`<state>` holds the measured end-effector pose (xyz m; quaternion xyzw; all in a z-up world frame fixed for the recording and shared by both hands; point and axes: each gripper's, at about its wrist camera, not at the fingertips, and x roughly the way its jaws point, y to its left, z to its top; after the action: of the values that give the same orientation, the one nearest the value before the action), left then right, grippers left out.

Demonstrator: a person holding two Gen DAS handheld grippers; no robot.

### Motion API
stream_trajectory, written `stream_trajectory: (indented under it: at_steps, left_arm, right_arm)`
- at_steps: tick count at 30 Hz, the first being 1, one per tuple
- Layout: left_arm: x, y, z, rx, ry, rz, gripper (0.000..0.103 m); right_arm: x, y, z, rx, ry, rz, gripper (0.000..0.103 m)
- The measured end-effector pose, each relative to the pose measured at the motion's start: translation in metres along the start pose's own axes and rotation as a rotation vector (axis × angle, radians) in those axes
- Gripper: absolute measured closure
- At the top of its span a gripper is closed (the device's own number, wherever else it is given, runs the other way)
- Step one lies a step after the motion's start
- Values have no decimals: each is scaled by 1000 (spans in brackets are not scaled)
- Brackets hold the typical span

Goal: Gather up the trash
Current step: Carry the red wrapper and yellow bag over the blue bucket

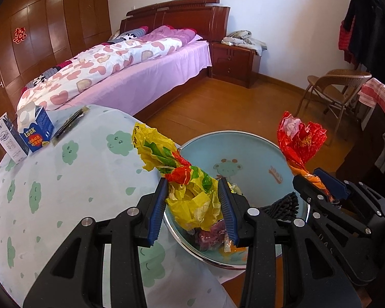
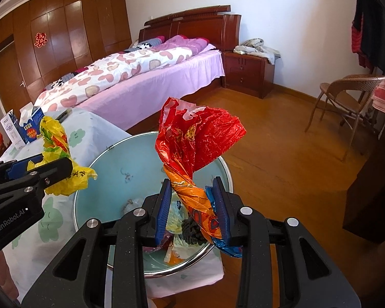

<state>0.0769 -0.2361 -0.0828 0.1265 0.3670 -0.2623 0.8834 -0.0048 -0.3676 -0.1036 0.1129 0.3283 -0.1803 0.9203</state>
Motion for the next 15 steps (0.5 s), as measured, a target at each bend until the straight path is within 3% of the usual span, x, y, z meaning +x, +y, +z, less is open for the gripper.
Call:
stream_trajectory:
  at_steps: [15]
  left_arm:
    - [14, 2, 1, -18, 23, 15, 63]
  right_arm:
    - [19, 2, -1, -21, 34, 14, 69]
